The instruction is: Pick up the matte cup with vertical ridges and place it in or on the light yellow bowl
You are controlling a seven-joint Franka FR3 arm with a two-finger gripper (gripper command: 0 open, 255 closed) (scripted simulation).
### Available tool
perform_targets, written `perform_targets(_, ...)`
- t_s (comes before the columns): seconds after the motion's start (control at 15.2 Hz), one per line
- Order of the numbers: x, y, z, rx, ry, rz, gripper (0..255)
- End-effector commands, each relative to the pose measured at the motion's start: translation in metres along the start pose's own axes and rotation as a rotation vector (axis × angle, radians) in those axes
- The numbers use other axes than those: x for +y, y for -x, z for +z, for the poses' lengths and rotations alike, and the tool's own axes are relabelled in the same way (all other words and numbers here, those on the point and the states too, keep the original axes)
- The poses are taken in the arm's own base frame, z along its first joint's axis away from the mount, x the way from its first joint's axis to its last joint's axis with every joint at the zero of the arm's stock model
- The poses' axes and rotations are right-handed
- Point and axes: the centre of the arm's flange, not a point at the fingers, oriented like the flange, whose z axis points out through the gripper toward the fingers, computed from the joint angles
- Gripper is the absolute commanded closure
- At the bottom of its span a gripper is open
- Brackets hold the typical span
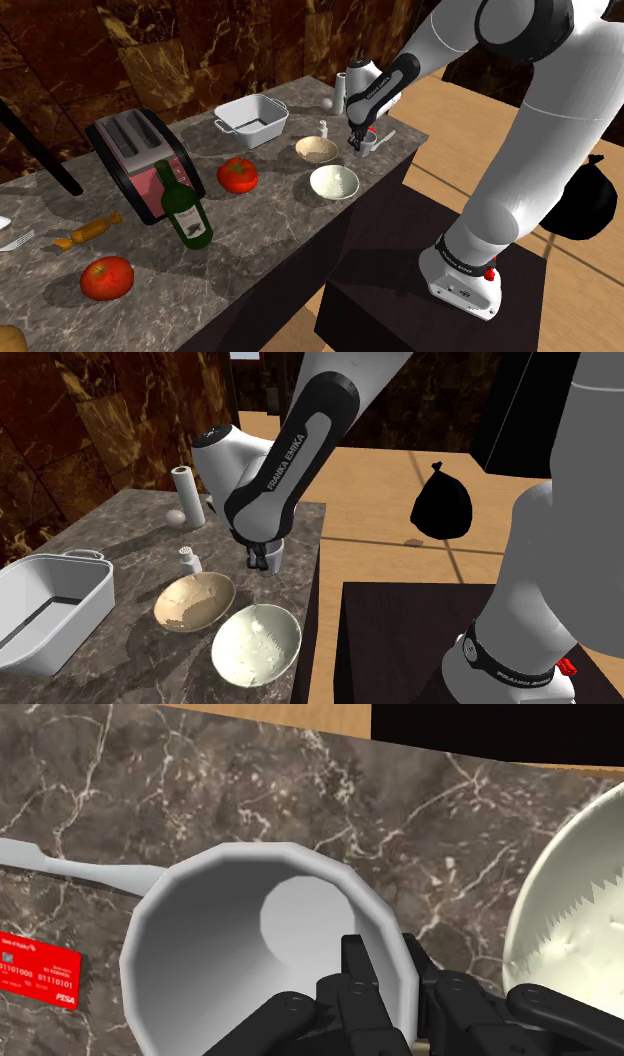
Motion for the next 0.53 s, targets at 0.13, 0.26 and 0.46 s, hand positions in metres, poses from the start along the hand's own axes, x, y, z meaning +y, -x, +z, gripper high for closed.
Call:
perform_targets(0.13, 0.003, 0.003, -0.02, 0.0, 0.0, 0.0, 255)
perform_targets(0.26, 0.005, 0.005, -0.03, 0.0, 0.0, 0.0, 255)
perform_targets(0.46, 0.008, 0.007, -0.046, 0.0, 0.0, 0.0, 255)
